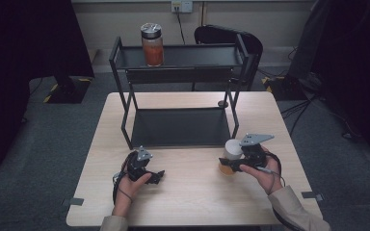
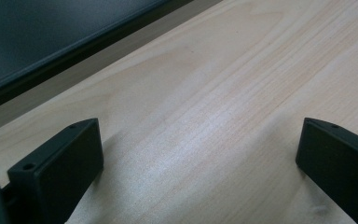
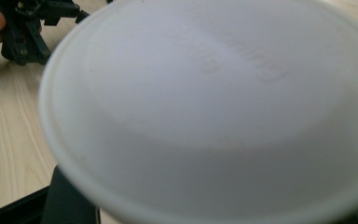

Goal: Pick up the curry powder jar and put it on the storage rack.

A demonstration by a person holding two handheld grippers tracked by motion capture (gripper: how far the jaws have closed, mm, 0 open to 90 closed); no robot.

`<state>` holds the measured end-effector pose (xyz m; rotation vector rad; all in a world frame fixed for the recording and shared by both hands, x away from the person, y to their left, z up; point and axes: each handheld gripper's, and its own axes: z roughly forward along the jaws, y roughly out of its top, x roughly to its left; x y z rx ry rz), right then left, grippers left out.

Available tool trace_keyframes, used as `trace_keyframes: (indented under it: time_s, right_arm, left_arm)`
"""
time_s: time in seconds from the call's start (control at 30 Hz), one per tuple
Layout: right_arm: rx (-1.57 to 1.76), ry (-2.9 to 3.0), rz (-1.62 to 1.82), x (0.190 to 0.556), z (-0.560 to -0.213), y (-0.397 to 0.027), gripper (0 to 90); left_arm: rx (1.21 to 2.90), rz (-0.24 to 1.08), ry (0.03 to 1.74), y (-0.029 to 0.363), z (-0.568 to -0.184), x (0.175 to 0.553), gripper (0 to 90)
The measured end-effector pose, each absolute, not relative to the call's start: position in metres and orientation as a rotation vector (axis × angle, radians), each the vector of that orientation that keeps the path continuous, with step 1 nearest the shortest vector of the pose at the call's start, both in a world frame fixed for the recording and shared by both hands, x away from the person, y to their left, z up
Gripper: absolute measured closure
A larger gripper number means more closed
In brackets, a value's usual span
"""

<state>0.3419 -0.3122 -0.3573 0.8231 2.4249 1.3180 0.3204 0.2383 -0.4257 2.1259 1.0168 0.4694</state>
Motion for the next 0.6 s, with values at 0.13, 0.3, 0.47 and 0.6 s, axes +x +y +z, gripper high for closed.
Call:
trace_keyframes:
  time_s: [0.13, 0.3, 0.47, 0.6]
  right_arm:
    - [0.812, 2.435, 1.325, 0.35, -0.344, -0.305, 33.2]
    - [0.802, 2.441, 1.327, 0.358, -0.332, -0.298, 33.2]
    - [0.792, 2.451, 1.312, 0.366, -0.317, -0.29, 33.3]
    - [0.797, 2.451, 1.324, 0.37, -0.308, -0.287, 33.3]
  left_arm:
    - [2.126, 0.47, 1.017, 0.238, -0.426, 0.32, 0.0]
    - [2.126, 0.469, 1.017, 0.238, -0.426, 0.32, 0.0]
    - [2.126, 0.47, 1.016, 0.238, -0.426, 0.32, 0.0]
    - [2.126, 0.469, 1.016, 0.238, -0.426, 0.32, 0.0]
